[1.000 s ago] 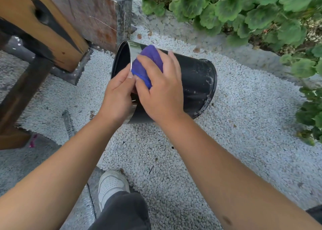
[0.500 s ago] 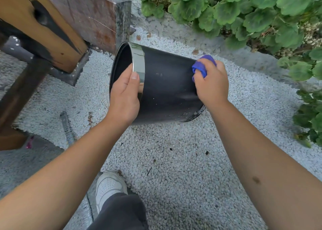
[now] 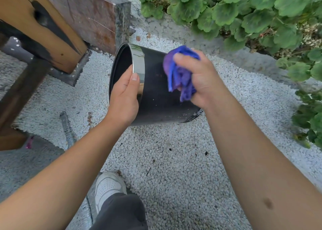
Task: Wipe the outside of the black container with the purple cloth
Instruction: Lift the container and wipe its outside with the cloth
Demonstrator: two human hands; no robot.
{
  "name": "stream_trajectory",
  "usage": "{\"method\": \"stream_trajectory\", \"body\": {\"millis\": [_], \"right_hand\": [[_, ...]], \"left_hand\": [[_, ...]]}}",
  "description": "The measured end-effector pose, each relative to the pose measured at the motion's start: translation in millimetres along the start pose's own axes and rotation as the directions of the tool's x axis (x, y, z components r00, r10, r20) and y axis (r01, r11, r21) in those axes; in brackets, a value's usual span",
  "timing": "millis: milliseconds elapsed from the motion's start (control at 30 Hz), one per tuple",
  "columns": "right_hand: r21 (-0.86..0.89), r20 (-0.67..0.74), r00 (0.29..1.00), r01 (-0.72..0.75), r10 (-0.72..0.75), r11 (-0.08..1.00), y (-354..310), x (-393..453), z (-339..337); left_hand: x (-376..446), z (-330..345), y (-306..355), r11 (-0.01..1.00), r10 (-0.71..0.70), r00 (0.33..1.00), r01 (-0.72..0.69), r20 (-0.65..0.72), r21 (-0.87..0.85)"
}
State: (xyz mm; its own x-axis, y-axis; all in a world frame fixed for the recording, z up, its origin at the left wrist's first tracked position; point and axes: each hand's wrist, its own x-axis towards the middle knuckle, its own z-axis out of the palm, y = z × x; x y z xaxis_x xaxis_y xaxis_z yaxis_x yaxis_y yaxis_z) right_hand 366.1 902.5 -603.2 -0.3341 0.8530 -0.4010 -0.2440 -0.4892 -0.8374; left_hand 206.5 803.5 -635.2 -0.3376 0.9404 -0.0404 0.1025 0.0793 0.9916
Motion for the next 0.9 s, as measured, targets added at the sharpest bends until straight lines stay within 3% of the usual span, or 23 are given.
{"method": "stream_trajectory", "body": {"millis": [67,167,233,300,467,567,733,900], "right_hand": [[-0.291,-0.054,0.984,0.149,-0.172,0.945,9,-2,17],[-0.572,-0.112,0.933,0.221,-0.342,0.79,22,-2,27],[-0.73,-0.127,0.822,0.301,-0.555,0.613,28,-5,30],[-0.823,-0.015,0.723,0.383,-0.69,0.419,35,-9,34],[-0.901,0.248,0.638,0.428,-0.729,0.069,58,-7,32],[-0.915,0.248,0.638,0.401,-0.729,0.04,63,3,20],[-0.962,0.09,0.736,0.238,-0.671,0.133,62,18,-21],[-0.983,-0.024,0.795,0.091,-0.606,0.158,58,27,-49]], "left_hand": [[1,0,1,1.0,-0.014,1.0,0.014,-0.005,0.003],[2,-2,0,1.0,-0.01,1.0,0.011,-0.026,0.002],[2,-3,-1,1.0,0.0,1.0,0.0,-0.029,0.003],[3,-2,-2,1.0,0.009,1.0,-0.009,-0.021,-0.009],[4,-3,-4,1.0,0.009,1.0,-0.009,-0.014,-0.022],[3,-6,-4,1.0,-0.013,0.999,0.013,-0.048,-0.013],[1,-9,-4,0.999,-0.039,0.996,0.038,-0.083,-0.022],[3,-5,3,0.999,-0.047,0.995,0.044,-0.085,-0.028]]}}
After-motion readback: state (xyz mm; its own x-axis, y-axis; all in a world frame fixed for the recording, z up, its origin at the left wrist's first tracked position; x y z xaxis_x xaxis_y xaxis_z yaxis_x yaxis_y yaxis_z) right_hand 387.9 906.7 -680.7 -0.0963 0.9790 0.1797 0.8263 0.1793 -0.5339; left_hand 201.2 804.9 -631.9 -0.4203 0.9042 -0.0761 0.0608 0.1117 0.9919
